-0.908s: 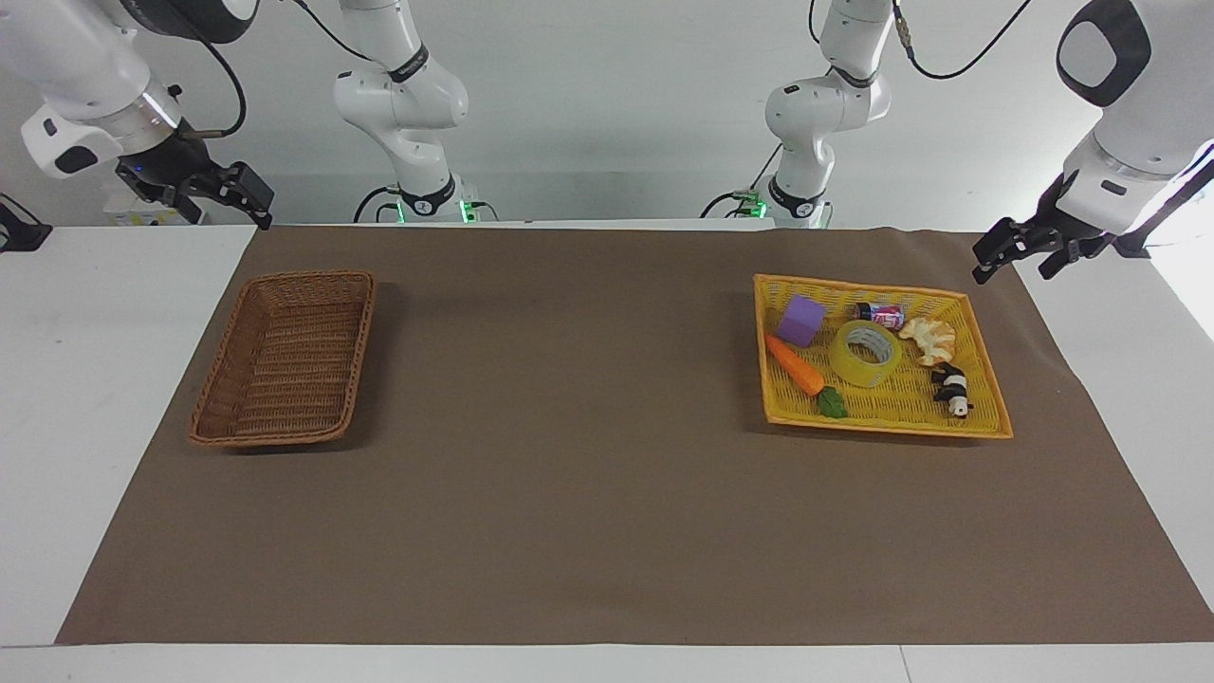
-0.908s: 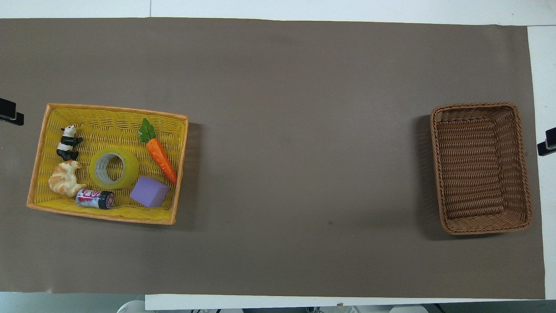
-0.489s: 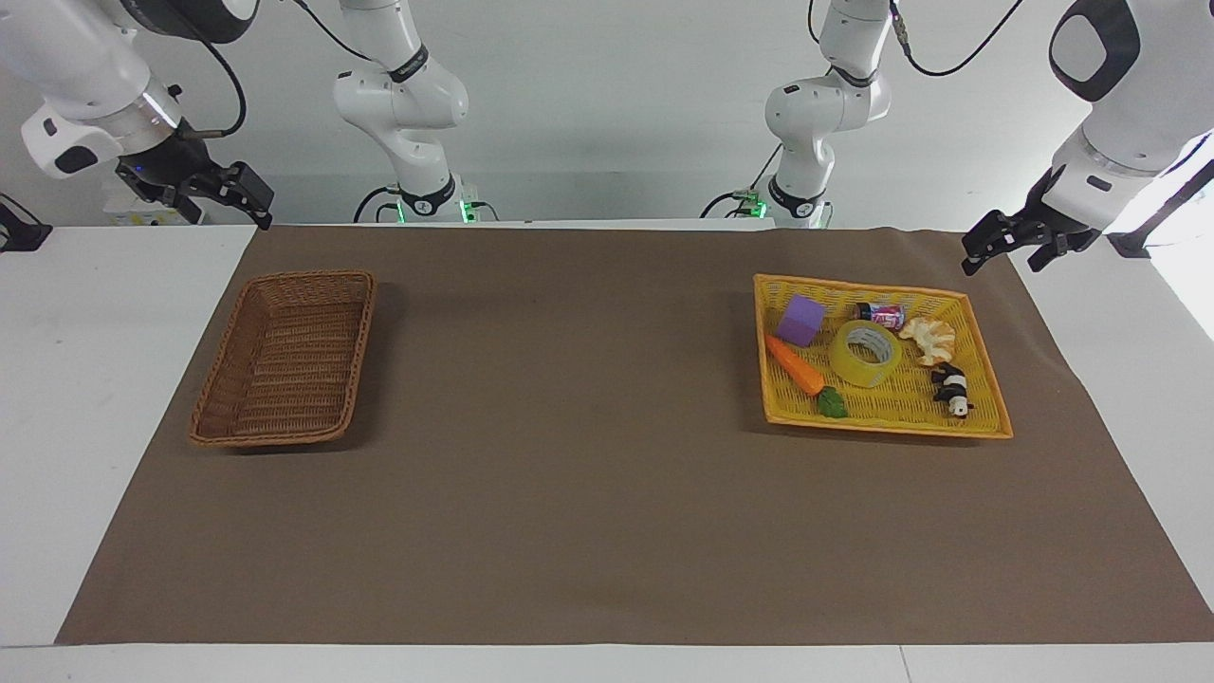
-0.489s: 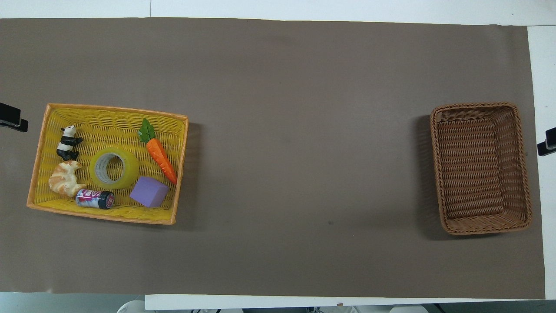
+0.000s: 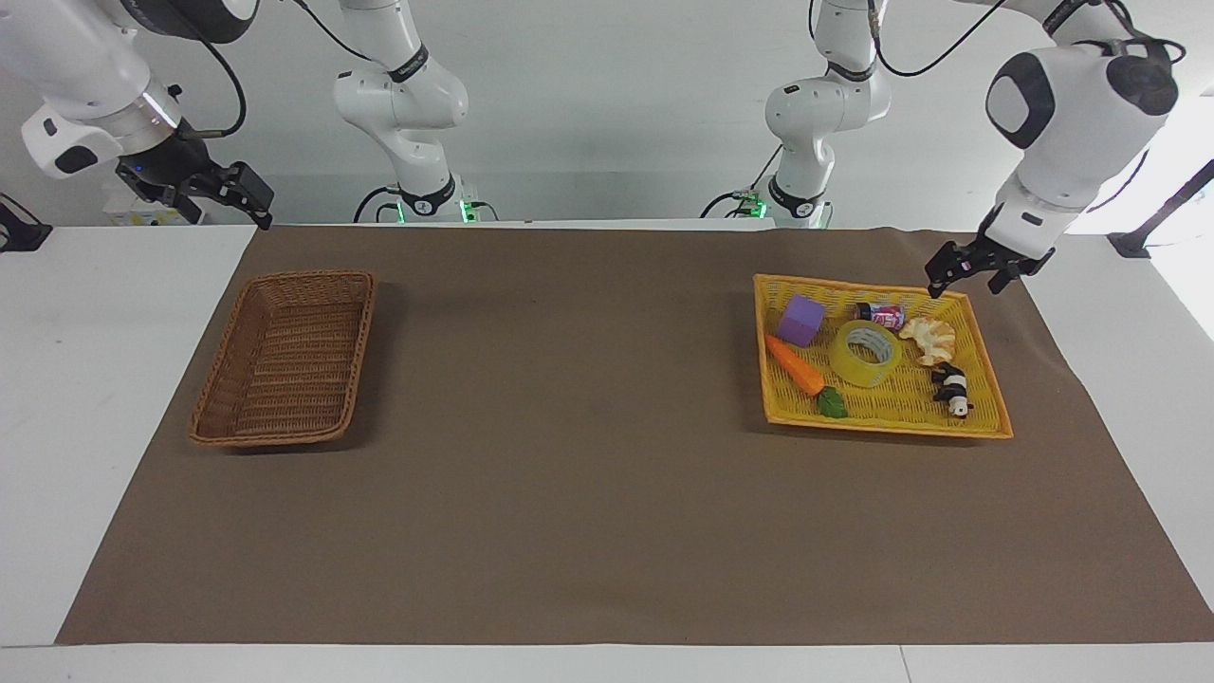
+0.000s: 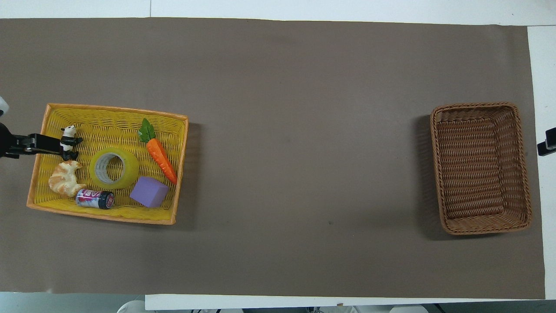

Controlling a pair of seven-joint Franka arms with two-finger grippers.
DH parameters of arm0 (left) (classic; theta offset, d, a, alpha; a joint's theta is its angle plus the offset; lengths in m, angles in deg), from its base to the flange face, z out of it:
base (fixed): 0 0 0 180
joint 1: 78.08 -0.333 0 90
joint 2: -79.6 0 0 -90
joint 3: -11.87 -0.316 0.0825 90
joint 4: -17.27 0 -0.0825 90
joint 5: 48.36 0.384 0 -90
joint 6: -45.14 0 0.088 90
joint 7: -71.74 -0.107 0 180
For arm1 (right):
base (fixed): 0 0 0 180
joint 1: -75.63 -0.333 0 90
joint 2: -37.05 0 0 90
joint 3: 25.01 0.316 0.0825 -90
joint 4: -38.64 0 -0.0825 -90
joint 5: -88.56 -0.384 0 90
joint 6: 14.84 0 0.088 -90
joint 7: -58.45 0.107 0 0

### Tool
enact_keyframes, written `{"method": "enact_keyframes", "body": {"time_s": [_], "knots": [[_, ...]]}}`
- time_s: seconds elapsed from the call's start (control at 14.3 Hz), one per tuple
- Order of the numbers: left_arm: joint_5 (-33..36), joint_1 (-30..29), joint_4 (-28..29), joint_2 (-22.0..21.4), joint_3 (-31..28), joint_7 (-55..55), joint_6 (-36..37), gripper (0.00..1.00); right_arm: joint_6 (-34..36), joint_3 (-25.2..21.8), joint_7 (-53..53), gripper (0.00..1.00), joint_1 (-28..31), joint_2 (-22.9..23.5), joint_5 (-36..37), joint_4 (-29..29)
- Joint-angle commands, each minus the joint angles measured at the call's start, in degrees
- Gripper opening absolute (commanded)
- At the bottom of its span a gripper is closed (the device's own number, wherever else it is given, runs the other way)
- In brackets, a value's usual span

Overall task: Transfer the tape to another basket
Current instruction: 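Reach the left gripper into the yellow basket and grasp the yellow tape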

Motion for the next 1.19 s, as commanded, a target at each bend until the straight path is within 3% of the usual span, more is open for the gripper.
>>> {"method": "enact_keyframes", "body": {"time_s": [0.0, 0.14, 0.28, 1.12], "knots": [[0.1, -0.19, 6.53, -1.12, -0.07, -0.18, -5.77, 0.92, -0.38, 0.11, -1.05, 1.0, 0.06, -1.27, -0.15, 1.51], [0.1, -0.29, 10.22, 0.72, -0.07, -0.18, -10.16, 0.83, -0.38, 0.11, -1.05, 1.0, 0.15, -1.27, -0.15, 1.51], [0.1, 0.33, 12.6, 2.22, -0.07, -0.09, -15.53, 0.83, -0.38, 0.03, -1.05, 1.0, 0.06, -1.27, -0.15, 1.51], [0.1, 0.41, 18.06, 9.68, -0.07, 0.43, -27.84, 0.82, -0.38, 0.03, -1.05, 1.0, 0.15, -1.27, -0.15, 1.51]]}}
